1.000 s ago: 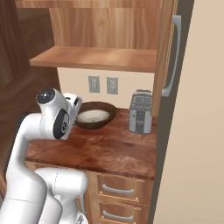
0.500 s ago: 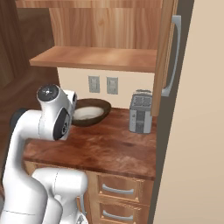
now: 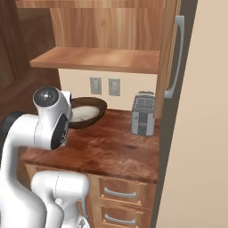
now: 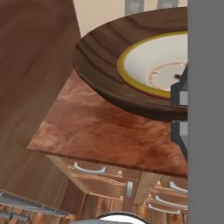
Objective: Pick up the bowls on the counter and stack them on top of one another in the open cabinet. Place the smaller bowl on top of the larger bowl.
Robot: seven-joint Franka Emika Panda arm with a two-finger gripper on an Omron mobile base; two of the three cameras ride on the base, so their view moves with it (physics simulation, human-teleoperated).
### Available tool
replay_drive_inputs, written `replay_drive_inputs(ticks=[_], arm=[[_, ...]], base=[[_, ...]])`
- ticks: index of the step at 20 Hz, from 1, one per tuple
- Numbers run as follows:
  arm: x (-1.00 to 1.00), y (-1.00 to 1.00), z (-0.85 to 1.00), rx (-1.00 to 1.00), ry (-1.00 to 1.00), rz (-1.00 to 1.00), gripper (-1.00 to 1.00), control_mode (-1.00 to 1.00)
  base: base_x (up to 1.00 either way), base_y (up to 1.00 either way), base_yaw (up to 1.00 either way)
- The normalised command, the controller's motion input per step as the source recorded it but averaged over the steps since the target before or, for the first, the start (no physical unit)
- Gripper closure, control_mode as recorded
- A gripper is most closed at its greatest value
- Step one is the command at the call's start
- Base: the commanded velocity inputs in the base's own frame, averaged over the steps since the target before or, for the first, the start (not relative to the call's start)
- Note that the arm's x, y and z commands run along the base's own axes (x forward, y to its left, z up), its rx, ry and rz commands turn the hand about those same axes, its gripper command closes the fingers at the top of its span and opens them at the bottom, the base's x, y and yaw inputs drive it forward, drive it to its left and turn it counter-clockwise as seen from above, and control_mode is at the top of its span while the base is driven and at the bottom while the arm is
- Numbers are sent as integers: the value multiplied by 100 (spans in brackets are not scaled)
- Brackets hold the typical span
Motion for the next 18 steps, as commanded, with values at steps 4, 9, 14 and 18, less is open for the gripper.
replay_drive_inputs(ticks=[4, 9, 14, 18], arm=[[-28, 0, 37, 0, -4, 11, 100, -100], [-22, 0, 43, 0, -3, 8, 100, -100], [-11, 0, 39, 0, -4, 6, 100, -100], [-1, 0, 41, 2, -5, 4, 100, -100]], base=[[0, 0, 0], [0, 0, 0], [0, 0, 0], [0, 0, 0]])
